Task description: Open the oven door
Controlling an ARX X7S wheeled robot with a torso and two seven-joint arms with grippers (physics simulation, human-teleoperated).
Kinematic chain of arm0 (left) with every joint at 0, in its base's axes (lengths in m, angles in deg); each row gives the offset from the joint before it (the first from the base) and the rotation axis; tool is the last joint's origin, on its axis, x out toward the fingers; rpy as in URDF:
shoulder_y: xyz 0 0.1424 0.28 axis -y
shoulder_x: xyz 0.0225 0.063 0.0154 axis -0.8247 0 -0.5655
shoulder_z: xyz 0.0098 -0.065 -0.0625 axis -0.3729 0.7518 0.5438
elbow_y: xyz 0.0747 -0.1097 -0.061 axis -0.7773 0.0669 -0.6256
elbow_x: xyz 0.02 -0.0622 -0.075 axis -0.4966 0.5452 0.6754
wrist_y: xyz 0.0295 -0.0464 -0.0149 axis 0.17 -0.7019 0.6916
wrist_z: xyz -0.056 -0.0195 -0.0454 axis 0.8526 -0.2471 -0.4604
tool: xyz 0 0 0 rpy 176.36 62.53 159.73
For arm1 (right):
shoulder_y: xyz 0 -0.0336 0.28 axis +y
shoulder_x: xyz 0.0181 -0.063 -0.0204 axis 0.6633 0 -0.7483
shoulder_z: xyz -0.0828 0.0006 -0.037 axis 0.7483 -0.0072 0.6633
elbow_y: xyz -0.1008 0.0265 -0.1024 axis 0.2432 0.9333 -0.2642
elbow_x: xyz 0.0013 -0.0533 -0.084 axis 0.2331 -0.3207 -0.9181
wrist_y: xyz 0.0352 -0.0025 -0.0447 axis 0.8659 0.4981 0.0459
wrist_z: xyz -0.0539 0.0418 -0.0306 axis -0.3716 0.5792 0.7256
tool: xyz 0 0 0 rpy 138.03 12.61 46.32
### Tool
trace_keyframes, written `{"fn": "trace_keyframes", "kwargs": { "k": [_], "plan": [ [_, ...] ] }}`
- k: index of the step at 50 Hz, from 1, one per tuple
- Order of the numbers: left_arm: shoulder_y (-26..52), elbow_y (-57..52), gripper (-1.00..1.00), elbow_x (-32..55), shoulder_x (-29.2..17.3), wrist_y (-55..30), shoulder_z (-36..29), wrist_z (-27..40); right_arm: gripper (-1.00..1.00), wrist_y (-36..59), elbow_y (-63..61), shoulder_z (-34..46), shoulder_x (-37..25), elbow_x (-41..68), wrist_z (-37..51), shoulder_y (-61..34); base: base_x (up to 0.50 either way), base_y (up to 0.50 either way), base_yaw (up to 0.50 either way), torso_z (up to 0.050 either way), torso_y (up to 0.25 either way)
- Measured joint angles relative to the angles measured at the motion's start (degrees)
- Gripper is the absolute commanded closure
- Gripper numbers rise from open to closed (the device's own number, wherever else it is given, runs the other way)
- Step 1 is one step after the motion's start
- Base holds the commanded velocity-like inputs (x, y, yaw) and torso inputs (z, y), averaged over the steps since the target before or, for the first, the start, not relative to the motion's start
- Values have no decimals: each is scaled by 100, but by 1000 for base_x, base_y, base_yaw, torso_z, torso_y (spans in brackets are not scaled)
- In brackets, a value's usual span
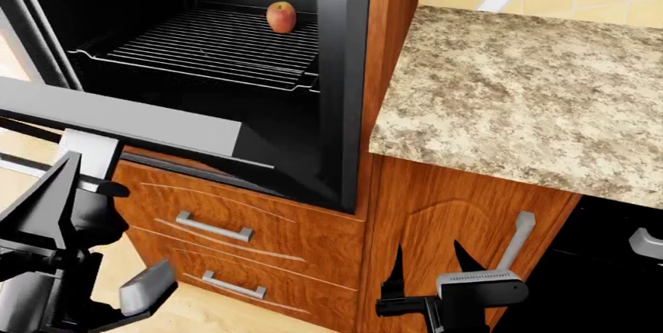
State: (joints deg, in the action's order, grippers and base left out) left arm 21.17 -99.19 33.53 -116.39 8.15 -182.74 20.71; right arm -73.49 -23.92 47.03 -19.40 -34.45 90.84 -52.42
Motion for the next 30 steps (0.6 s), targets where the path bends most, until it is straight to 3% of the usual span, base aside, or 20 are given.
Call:
{"fn": "trace_keyframes", "kwargs": {
  "k": [30],
  "plan": [
    [-529,176,100,-17,38,-3,146,597,-100,-19,22,32,-15,30,22,-10,1,-7,-7,0,1]
  ]
}}
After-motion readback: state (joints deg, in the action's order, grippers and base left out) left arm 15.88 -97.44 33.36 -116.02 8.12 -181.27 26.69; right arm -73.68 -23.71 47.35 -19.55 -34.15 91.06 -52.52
